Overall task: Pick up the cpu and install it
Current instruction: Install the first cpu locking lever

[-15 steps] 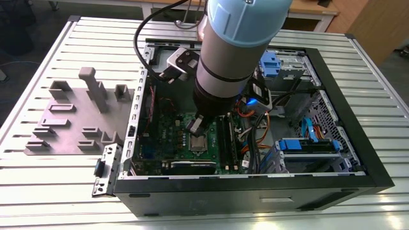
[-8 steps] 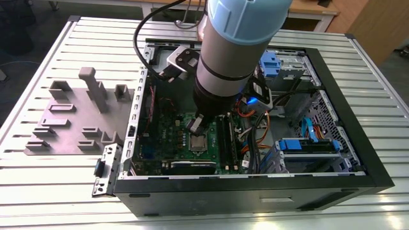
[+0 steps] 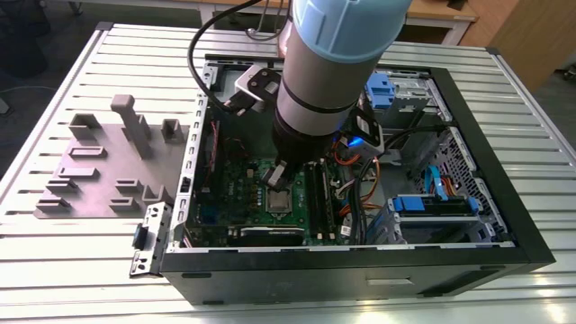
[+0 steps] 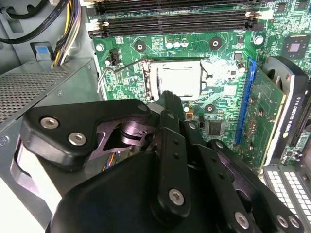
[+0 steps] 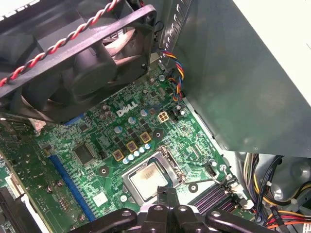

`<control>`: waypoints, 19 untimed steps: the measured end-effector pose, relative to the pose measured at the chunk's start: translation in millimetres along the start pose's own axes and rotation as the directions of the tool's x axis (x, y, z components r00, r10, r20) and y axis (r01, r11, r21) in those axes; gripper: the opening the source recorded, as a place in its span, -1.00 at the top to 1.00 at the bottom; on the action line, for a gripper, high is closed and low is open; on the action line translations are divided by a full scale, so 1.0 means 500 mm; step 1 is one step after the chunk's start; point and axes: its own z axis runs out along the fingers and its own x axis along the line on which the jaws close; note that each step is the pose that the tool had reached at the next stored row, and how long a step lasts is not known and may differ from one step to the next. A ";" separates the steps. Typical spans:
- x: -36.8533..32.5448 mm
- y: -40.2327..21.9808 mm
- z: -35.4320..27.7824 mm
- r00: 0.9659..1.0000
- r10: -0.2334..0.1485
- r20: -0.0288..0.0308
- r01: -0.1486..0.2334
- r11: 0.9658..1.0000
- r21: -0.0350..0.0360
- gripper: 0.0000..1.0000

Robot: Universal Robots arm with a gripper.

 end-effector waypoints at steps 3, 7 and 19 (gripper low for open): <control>-0.002 -0.004 0.000 1.000 0.000 0.000 0.000 1.000 0.000 0.79; -0.015 -0.022 -0.001 1.000 0.000 0.000 0.000 1.000 0.000 0.79; -0.031 -0.029 -0.022 1.000 0.000 0.002 0.000 1.000 0.002 0.79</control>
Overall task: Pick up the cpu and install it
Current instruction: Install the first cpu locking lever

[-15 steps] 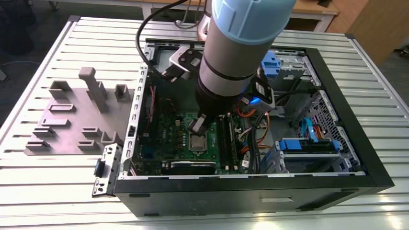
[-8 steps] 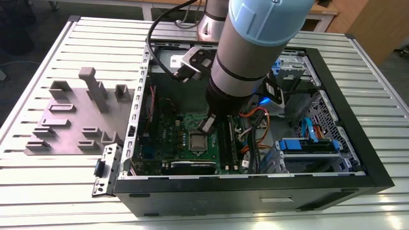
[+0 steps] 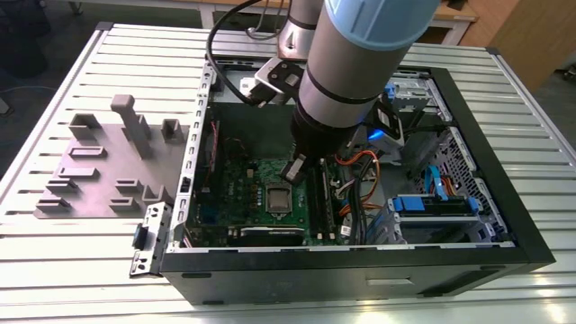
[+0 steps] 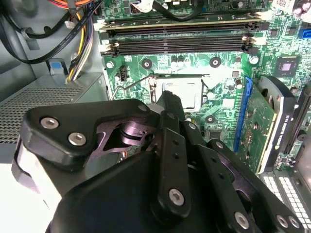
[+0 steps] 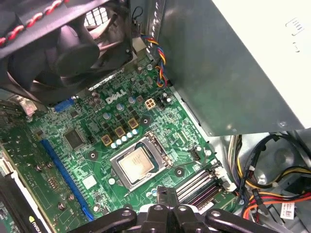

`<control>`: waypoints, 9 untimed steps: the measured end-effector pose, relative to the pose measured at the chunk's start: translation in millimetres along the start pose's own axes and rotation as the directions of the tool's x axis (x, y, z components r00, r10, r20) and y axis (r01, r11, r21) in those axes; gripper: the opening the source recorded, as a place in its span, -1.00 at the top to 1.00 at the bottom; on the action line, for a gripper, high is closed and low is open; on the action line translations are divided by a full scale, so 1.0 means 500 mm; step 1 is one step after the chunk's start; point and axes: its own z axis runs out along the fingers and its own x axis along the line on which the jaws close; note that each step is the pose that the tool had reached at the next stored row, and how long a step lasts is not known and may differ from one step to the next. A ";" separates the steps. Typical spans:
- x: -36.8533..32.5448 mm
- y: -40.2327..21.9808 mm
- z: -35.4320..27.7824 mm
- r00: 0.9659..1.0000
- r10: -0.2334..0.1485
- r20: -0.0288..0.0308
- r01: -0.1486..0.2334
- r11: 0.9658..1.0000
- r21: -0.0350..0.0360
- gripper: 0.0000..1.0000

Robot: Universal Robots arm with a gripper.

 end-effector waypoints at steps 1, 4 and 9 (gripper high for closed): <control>0.000 0.000 0.000 1.000 0.000 0.000 0.000 1.000 0.000 0.79; 0.000 0.000 0.000 1.000 0.000 0.000 0.000 1.000 0.000 0.79; -0.001 0.000 0.000 1.000 0.000 0.000 0.000 1.000 0.000 0.79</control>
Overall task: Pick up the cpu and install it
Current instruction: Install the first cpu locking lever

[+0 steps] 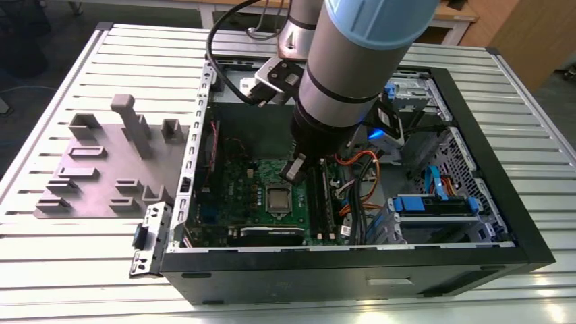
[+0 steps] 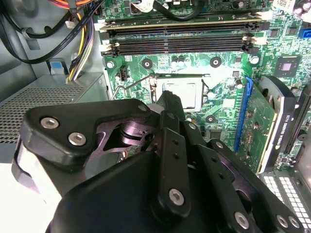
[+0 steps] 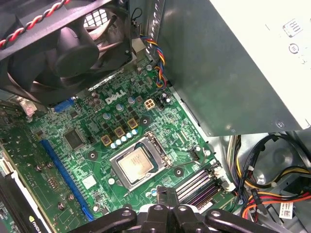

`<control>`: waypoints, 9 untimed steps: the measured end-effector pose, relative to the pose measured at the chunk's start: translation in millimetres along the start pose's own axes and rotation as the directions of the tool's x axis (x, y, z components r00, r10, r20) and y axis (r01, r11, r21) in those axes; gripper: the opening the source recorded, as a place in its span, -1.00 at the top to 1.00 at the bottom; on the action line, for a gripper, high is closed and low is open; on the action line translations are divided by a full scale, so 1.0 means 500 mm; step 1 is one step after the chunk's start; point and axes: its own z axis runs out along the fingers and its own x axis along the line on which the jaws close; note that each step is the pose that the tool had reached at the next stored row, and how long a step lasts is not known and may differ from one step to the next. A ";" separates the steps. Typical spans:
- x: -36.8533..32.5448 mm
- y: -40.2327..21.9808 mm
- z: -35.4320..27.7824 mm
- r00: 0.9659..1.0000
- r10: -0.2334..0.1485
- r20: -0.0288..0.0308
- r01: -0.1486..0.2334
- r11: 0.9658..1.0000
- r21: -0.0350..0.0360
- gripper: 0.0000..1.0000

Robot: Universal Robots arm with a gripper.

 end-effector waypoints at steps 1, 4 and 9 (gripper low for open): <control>0.000 0.000 0.000 1.000 0.000 0.000 0.000 1.000 0.000 0.79; 0.000 0.000 0.000 1.000 0.000 0.000 0.000 1.000 0.000 0.79; -0.007 -0.010 -0.001 1.000 0.000 0.000 0.000 1.000 0.000 0.79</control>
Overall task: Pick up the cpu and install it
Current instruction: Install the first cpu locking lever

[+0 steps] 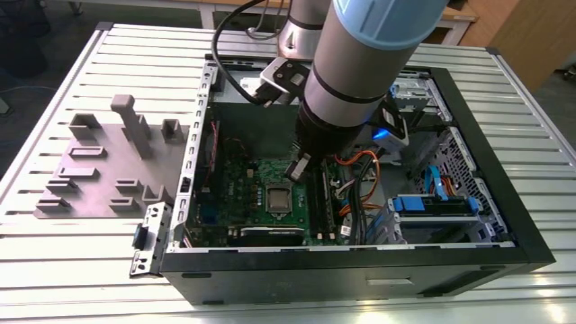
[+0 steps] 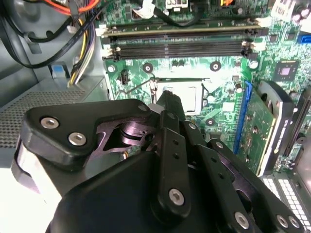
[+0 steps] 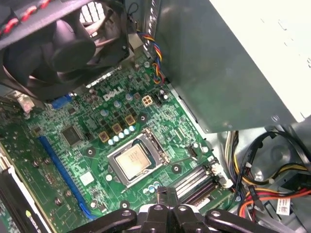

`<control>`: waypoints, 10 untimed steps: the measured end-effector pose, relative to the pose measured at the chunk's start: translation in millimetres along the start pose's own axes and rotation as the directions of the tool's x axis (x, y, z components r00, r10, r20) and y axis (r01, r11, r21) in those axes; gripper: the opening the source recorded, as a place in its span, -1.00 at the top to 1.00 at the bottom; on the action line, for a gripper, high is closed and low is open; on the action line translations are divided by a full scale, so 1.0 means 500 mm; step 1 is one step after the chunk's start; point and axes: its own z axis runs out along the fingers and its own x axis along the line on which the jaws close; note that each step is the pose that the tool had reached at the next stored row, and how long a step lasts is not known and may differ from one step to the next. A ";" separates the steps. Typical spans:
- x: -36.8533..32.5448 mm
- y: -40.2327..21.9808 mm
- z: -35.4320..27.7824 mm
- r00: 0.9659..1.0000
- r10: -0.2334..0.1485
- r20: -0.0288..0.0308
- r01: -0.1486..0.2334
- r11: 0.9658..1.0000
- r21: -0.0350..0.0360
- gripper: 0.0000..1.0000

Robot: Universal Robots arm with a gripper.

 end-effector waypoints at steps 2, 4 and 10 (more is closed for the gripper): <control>-0.002 -0.003 0.000 1.000 0.000 0.000 0.000 1.000 0.000 0.79; -0.004 -0.006 0.000 1.000 0.000 0.000 0.000 1.000 0.000 0.79; -0.011 -0.008 0.001 1.000 0.000 0.000 0.000 1.000 0.000 0.79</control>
